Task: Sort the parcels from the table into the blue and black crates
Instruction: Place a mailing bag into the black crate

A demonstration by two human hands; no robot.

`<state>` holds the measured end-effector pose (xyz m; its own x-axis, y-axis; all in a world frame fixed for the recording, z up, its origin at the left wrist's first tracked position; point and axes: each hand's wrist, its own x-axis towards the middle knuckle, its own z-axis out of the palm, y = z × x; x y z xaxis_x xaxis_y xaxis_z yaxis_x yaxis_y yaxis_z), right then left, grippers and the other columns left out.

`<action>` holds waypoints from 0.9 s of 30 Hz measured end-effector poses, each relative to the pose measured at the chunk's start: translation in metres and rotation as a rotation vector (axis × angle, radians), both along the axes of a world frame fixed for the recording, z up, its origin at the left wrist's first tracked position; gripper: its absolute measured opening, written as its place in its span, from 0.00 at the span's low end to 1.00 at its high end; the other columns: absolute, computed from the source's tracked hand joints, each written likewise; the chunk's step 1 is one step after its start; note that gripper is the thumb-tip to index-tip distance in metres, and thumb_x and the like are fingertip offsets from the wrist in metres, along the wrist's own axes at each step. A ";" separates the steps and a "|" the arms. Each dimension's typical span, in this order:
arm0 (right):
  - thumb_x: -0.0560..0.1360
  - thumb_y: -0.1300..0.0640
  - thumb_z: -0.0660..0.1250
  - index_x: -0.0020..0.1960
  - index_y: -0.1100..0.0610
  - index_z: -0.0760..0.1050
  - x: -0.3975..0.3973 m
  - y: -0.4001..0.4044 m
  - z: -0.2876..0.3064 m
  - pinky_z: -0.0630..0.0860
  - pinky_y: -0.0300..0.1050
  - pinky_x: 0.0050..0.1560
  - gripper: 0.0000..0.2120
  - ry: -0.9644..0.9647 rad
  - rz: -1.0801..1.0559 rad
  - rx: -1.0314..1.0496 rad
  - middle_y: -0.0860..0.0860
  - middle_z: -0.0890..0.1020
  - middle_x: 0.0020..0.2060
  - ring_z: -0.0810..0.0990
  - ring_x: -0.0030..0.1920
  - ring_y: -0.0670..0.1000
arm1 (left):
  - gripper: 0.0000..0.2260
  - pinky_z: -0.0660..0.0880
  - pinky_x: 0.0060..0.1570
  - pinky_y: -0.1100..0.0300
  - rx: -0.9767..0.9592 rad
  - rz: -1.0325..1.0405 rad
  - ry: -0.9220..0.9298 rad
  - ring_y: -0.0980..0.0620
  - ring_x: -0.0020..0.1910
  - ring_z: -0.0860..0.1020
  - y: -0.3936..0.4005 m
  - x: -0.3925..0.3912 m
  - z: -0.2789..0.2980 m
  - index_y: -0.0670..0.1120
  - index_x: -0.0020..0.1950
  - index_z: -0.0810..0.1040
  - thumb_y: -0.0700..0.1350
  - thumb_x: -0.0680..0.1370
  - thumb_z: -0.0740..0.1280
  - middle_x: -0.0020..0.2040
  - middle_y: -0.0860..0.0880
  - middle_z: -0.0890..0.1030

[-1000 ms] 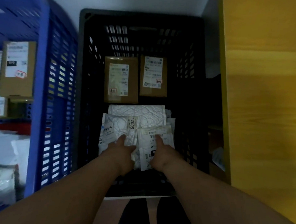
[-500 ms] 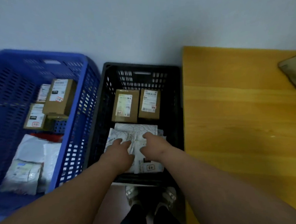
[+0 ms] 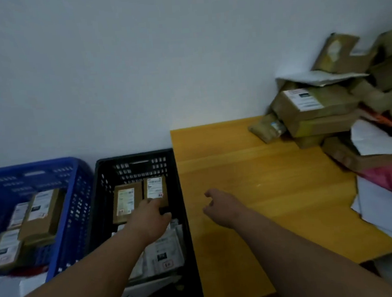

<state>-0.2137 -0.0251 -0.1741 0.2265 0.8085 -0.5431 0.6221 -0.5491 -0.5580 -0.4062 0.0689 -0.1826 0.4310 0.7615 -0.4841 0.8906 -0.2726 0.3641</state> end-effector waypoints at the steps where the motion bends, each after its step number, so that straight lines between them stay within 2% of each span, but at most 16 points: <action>1: 0.83 0.53 0.59 0.78 0.53 0.57 0.006 -0.012 0.004 0.77 0.54 0.54 0.25 0.002 -0.010 -0.006 0.56 0.73 0.65 0.78 0.54 0.56 | 0.27 0.65 0.67 0.56 0.009 -0.016 -0.003 0.45 0.72 0.64 -0.005 0.007 0.005 0.47 0.77 0.61 0.56 0.80 0.61 0.75 0.44 0.62; 3: 0.83 0.53 0.59 0.78 0.53 0.57 0.018 -0.033 0.007 0.77 0.55 0.55 0.25 -0.006 -0.037 -0.011 0.56 0.71 0.68 0.78 0.55 0.56 | 0.27 0.65 0.67 0.55 0.011 -0.042 -0.015 0.45 0.72 0.65 -0.013 0.023 0.012 0.47 0.77 0.61 0.56 0.80 0.61 0.76 0.44 0.62; 6: 0.83 0.52 0.59 0.77 0.52 0.59 0.042 -0.064 0.005 0.76 0.50 0.56 0.24 -0.077 -0.117 -0.006 0.55 0.69 0.70 0.76 0.58 0.55 | 0.27 0.68 0.68 0.52 0.011 -0.089 -0.042 0.45 0.71 0.67 -0.028 0.053 0.020 0.47 0.77 0.62 0.56 0.80 0.61 0.76 0.44 0.62; 11: 0.83 0.53 0.58 0.76 0.52 0.60 0.107 -0.122 -0.006 0.72 0.45 0.50 0.22 -0.109 -0.227 -0.042 0.54 0.67 0.73 0.75 0.58 0.53 | 0.27 0.68 0.67 0.52 0.026 -0.156 -0.033 0.44 0.71 0.66 -0.061 0.119 0.026 0.48 0.77 0.59 0.56 0.81 0.61 0.77 0.45 0.59; 14: 0.83 0.53 0.58 0.76 0.54 0.60 0.158 -0.162 -0.015 0.70 0.44 0.51 0.23 -0.123 -0.244 -0.094 0.54 0.65 0.73 0.73 0.64 0.54 | 0.27 0.68 0.66 0.51 0.012 -0.181 -0.033 0.43 0.70 0.67 -0.085 0.167 0.023 0.47 0.77 0.60 0.55 0.81 0.61 0.77 0.44 0.59; 18: 0.82 0.53 0.57 0.76 0.55 0.61 0.237 -0.221 -0.022 0.69 0.45 0.59 0.23 -0.182 -0.234 -0.197 0.55 0.64 0.74 0.69 0.69 0.55 | 0.26 0.68 0.66 0.53 -0.042 -0.226 -0.038 0.42 0.69 0.69 -0.127 0.246 0.016 0.46 0.77 0.60 0.55 0.82 0.59 0.76 0.43 0.60; 22: 0.80 0.54 0.58 0.73 0.55 0.66 0.311 -0.266 -0.028 0.69 0.46 0.65 0.21 -0.315 -0.282 -0.241 0.57 0.68 0.69 0.70 0.67 0.57 | 0.27 0.68 0.66 0.53 -0.115 -0.294 -0.061 0.43 0.70 0.68 -0.170 0.321 0.009 0.46 0.78 0.59 0.55 0.82 0.59 0.77 0.44 0.58; 24: 0.80 0.52 0.59 0.74 0.55 0.64 0.341 -0.276 -0.032 0.68 0.50 0.68 0.23 -0.366 -0.279 -0.243 0.57 0.67 0.69 0.67 0.68 0.57 | 0.27 0.67 0.67 0.53 -0.136 -0.317 -0.063 0.43 0.72 0.66 -0.185 0.348 0.004 0.47 0.78 0.58 0.55 0.82 0.59 0.77 0.45 0.57; 27: 0.79 0.48 0.60 0.76 0.53 0.60 0.373 -0.278 -0.038 0.65 0.51 0.70 0.27 -0.408 -0.198 -0.246 0.56 0.63 0.73 0.63 0.72 0.57 | 0.27 0.66 0.68 0.53 -0.180 -0.291 -0.043 0.43 0.73 0.64 -0.197 0.374 -0.004 0.47 0.78 0.57 0.55 0.82 0.58 0.78 0.45 0.56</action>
